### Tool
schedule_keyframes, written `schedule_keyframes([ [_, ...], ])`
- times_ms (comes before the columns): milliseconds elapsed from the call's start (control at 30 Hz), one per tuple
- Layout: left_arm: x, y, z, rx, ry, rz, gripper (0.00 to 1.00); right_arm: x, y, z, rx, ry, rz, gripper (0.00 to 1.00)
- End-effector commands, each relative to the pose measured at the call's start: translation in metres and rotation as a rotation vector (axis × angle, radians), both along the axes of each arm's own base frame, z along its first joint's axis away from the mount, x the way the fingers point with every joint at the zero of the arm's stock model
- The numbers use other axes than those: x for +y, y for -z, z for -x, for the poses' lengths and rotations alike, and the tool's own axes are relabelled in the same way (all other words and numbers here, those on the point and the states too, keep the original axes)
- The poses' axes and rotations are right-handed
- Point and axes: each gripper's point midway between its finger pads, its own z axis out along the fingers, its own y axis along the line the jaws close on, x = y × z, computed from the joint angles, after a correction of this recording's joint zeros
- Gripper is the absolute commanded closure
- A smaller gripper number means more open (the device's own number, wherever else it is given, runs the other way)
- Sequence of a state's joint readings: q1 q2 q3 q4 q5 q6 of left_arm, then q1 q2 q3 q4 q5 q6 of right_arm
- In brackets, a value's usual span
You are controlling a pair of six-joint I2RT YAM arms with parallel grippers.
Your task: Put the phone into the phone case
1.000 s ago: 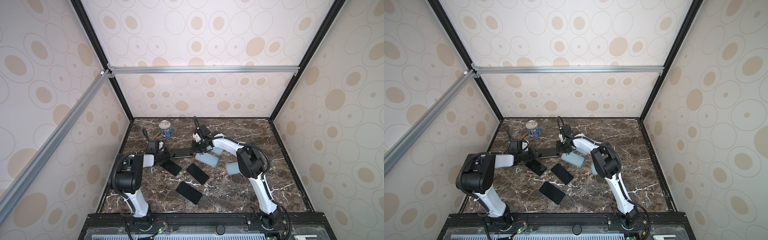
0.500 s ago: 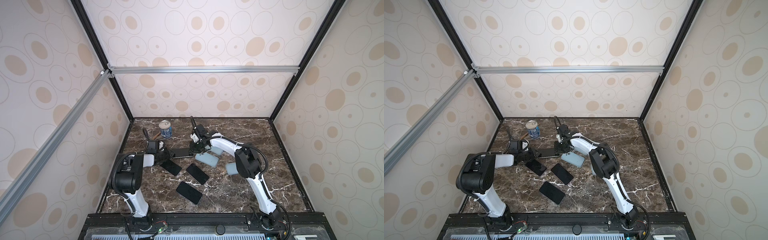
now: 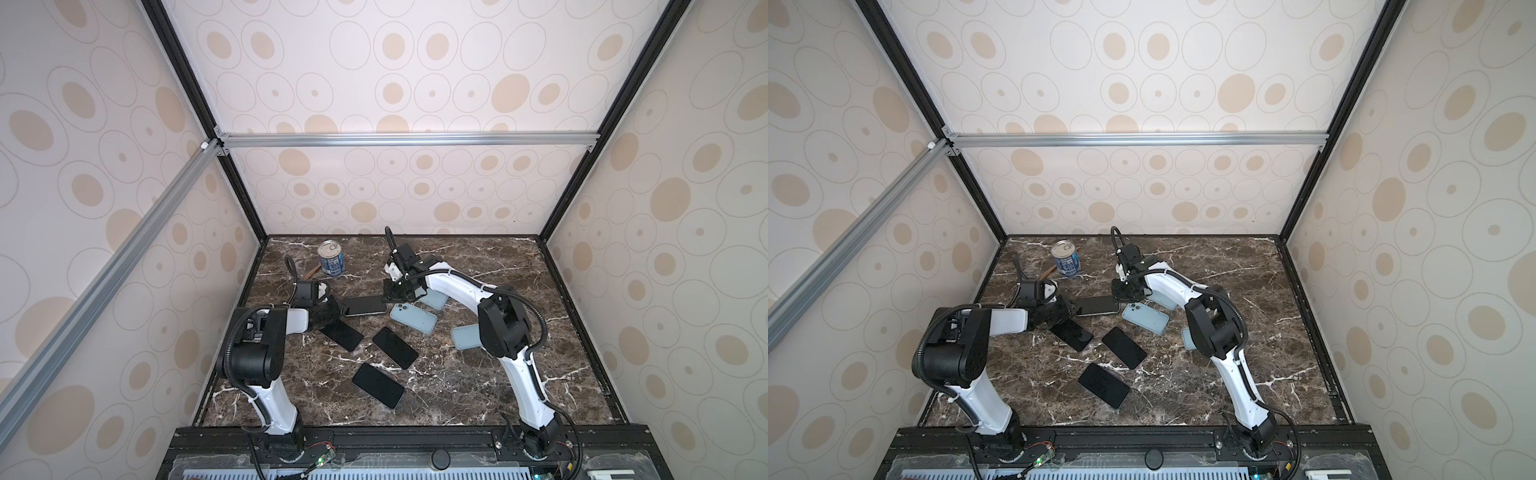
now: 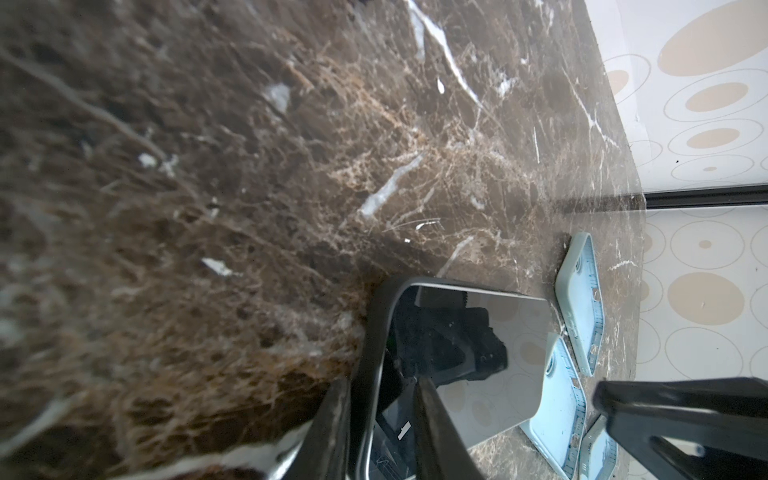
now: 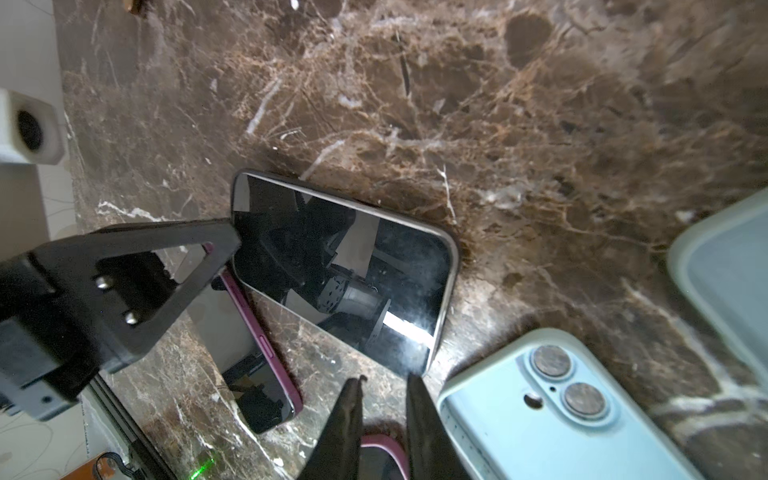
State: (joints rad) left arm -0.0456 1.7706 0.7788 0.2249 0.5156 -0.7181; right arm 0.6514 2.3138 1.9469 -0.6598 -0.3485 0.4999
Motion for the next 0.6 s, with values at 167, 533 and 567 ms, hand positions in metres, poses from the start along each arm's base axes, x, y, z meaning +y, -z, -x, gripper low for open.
schedule_keyframes([
  [167, 0.006, 0.015, 0.005, 0.059, -0.018, -0.027, 0.83, -0.001, 0.033, 0.009, 0.092, -0.011, 0.040, 0.79],
  [533, 0.003, 0.021, 0.007, 0.077, -0.009, -0.001, 0.90, 0.000, 0.046, 0.017, 0.123, -0.032, 0.068, 0.85],
  [567, 0.002, 0.021, 0.007, 0.077, -0.008, 0.002, 0.90, 0.000, 0.049, 0.018, 0.131, -0.036, 0.074, 0.85],
])
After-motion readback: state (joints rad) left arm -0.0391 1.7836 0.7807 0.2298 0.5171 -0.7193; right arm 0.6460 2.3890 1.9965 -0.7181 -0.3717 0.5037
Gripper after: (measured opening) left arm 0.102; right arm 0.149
